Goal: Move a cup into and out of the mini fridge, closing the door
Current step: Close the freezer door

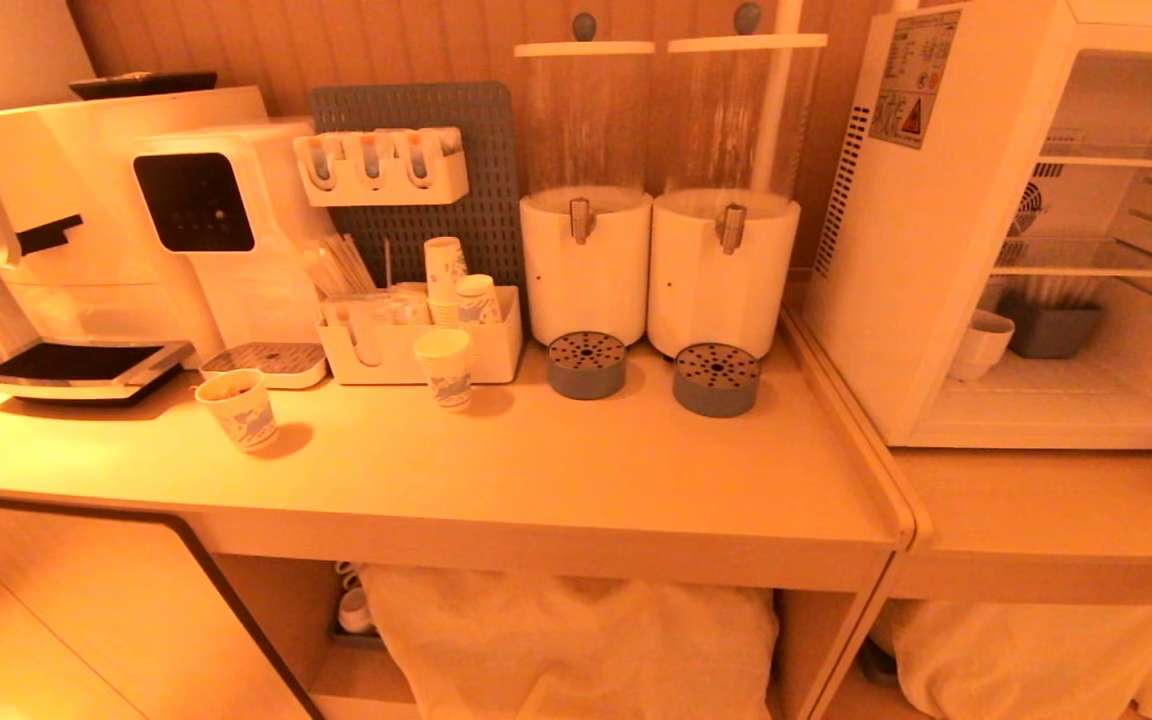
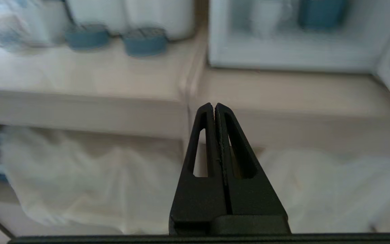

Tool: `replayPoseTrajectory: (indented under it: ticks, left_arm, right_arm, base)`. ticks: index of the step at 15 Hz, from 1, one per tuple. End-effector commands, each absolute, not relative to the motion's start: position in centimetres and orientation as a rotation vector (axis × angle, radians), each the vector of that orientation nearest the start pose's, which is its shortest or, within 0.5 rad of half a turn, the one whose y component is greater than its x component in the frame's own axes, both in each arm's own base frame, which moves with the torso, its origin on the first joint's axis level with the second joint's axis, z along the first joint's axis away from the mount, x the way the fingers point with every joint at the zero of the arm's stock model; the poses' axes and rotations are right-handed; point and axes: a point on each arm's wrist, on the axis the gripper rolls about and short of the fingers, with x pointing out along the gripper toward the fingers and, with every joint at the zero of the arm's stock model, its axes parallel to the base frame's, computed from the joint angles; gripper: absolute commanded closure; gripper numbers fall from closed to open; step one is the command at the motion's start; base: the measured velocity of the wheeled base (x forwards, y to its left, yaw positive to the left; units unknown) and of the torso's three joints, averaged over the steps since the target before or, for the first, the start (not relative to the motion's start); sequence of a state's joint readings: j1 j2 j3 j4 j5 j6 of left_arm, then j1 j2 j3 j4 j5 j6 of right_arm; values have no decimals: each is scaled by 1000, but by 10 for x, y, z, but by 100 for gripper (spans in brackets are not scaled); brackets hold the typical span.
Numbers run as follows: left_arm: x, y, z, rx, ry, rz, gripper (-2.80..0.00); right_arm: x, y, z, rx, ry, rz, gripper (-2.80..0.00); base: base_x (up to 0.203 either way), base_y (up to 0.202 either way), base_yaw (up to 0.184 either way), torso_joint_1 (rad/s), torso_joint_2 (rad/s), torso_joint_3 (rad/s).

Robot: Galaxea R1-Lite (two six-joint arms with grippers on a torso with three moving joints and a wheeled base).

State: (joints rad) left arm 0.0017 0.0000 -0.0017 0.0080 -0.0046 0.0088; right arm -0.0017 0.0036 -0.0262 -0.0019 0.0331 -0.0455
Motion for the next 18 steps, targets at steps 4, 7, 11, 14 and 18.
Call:
replayPoseTrajectory:
  ticks: [4,7,11,14,18]
  left_arm:
    - [-23,0,75,9,6,-2,0]
    - [-23,0,76,11,5,-2,0]
    - [-23,0,75,11,5,-2,0]
    - [-23,0,75,10,6,-3,0]
    - [-23,0,75,9,6,-3,0]
  right_arm:
    - [-22,0,74,-46,16,17,0]
    - [-22,0,74,-46,15,17,0]
    - [-22,0,74,-45,15,17,0]
    - [-22,0,74,-44,15,16,0]
    - [-22,0,74,-44,15,16,0]
  base:
    - [0,0,0,0,0,0]
    - [0,0,0,0,0,0]
    - [-177,0,0,5,3,4]
    - [-191,0,-1,4,2,-1]
    - [-98,0,2,4,1,3]
